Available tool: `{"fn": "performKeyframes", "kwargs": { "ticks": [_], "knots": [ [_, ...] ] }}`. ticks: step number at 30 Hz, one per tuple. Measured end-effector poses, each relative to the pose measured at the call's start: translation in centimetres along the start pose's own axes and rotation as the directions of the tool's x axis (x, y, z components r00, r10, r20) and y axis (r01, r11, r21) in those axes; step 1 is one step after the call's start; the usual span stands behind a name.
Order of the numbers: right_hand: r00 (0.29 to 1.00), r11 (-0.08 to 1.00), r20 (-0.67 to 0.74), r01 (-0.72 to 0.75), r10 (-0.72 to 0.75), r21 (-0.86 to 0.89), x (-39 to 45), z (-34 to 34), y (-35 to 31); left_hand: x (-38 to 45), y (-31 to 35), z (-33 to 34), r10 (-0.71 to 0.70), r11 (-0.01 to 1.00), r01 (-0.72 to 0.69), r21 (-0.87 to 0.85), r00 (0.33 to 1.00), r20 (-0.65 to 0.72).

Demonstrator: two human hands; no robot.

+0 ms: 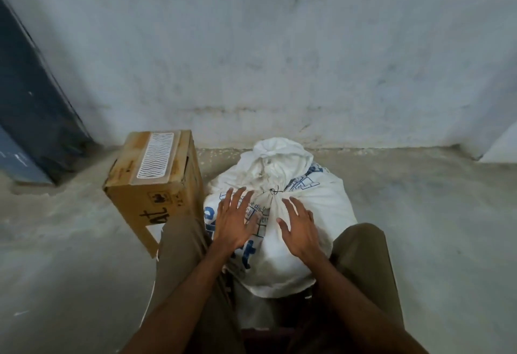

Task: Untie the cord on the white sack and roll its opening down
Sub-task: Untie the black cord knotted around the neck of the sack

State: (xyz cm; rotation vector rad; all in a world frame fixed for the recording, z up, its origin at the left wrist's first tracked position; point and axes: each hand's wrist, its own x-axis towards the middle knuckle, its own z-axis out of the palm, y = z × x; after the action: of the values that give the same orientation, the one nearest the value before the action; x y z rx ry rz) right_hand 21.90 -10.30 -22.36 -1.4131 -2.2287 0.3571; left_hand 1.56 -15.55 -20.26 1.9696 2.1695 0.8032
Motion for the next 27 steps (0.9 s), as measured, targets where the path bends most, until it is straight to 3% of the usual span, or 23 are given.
{"fn": "performKeyframes", "kwargs": {
  "ticks": [9, 19, 24, 27],
  "knots": [
    [0.999, 0.997, 0.008, 0.046, -0.045, -0.063, 2.8, -0.9, 1.3, 1.6, 0.2, 1.6, 0.026, 1.0, -0.025, -0.012, 0.999, 0.041],
    [0.987, 0.993, 0.13, 0.1, -0.091, -0.058, 10.1, 3.2, 6.1, 11.2, -1.8, 7.0, 0.089, 0.996, -0.086, -0.021, 0.971, 0.223],
    [0.976, 0.997, 0.218, 0.015, -0.031, 0.075, 13.4, 5.3, 7.9, 14.9, -3.0, 10.5, 0.053, 0.984, 0.003, -0.179, 0.952, 0.303],
    [0.977, 0.991, 0.211, -0.051, 0.024, 0.12, 14.3, 6.2, 8.3, 16.1, -3.5, 11.6, 0.018, 0.98, 0.045, -0.192, 0.949, 0.316]
  ]
}}
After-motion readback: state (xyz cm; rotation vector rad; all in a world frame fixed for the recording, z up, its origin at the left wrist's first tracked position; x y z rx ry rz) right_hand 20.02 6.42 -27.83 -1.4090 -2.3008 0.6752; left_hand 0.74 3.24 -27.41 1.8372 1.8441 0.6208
